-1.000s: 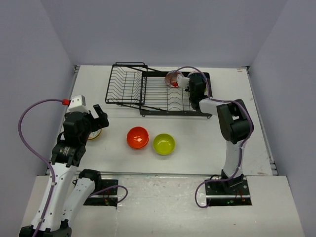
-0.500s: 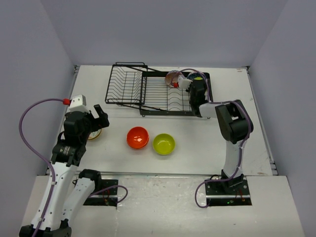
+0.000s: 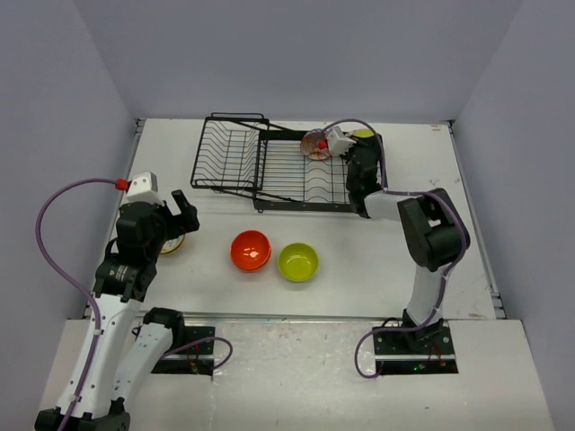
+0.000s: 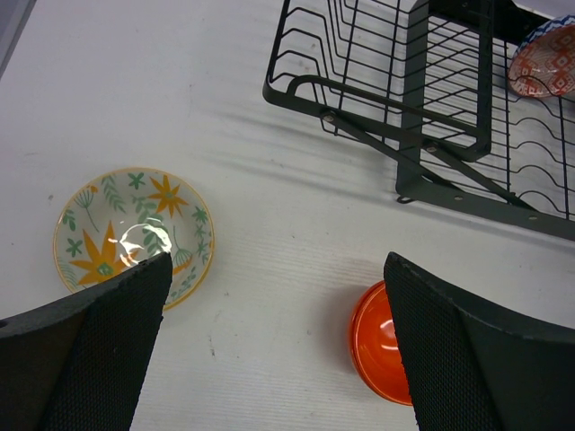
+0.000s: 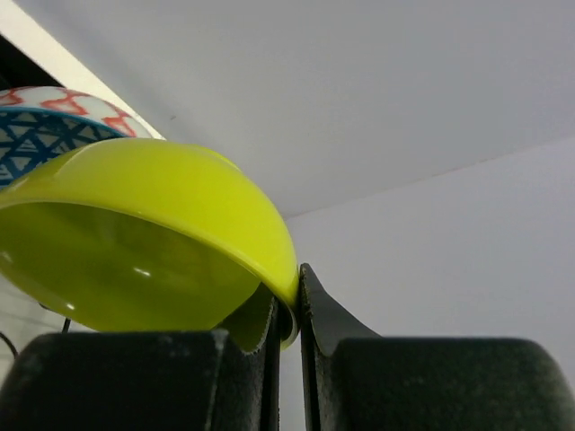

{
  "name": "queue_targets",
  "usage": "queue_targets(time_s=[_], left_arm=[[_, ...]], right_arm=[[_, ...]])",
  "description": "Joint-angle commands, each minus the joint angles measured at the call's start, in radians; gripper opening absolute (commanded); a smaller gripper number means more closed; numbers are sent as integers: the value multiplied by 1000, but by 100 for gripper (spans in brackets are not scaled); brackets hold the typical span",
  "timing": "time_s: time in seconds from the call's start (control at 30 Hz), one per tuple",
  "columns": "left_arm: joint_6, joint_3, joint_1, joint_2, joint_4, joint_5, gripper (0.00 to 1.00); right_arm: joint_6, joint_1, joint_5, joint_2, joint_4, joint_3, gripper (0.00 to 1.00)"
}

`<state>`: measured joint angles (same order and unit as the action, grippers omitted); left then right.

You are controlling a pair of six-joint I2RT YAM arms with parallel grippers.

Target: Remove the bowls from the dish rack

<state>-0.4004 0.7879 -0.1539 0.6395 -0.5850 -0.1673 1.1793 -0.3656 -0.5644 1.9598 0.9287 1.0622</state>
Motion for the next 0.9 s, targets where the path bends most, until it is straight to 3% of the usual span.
queue_targets(time_s=[0.0, 0.03, 0.07, 0.1, 0.13, 0.17, 0.2, 0.27, 0.4, 0.5, 0.7, 0.87], left_arm=[[21, 13, -6, 0, 39, 11, 100], [23, 13, -6, 0, 39, 11, 100], [23, 13, -6, 0, 37, 11, 100], [23, 13, -6, 0, 36, 9, 100], [23, 13, -6, -1, 37, 8, 100], [21, 13, -6, -4, 37, 6, 100], [21, 13, -6, -4, 36, 5, 100], [20, 14, -6, -11, 34, 0, 100], [18, 13, -6, -18, 34, -6, 100], [15, 13, -6, -27, 33, -12, 100], [12, 10, -6, -44, 31, -20, 100], [12, 11, -6, -46, 33, -20, 100]], right_arm=[[-247, -50, -93, -195, -25, -11, 0], [-332, -65, -106, -293, -101, -13, 0], [-437, -84, -106, -346, -352, 5, 0], [-681, -119, -63, -401, -519, 27, 0], [-811, -133, -8, -494, -683, 97, 0], [-946, -145, 67, -528, -1026, 137, 0], [-1172, -160, 145, -557, -1153, 169, 0], [-1309, -186, 349, -617, -1357, 191, 0], [-1513, -344, 500, -613, -1576, 199, 0], [-1560, -406, 593, -578, -1666, 187, 0], [-1541, -472, 627, -463, -1795, 203, 0], [-1535, -486, 567, -409, -1889, 252, 0]])
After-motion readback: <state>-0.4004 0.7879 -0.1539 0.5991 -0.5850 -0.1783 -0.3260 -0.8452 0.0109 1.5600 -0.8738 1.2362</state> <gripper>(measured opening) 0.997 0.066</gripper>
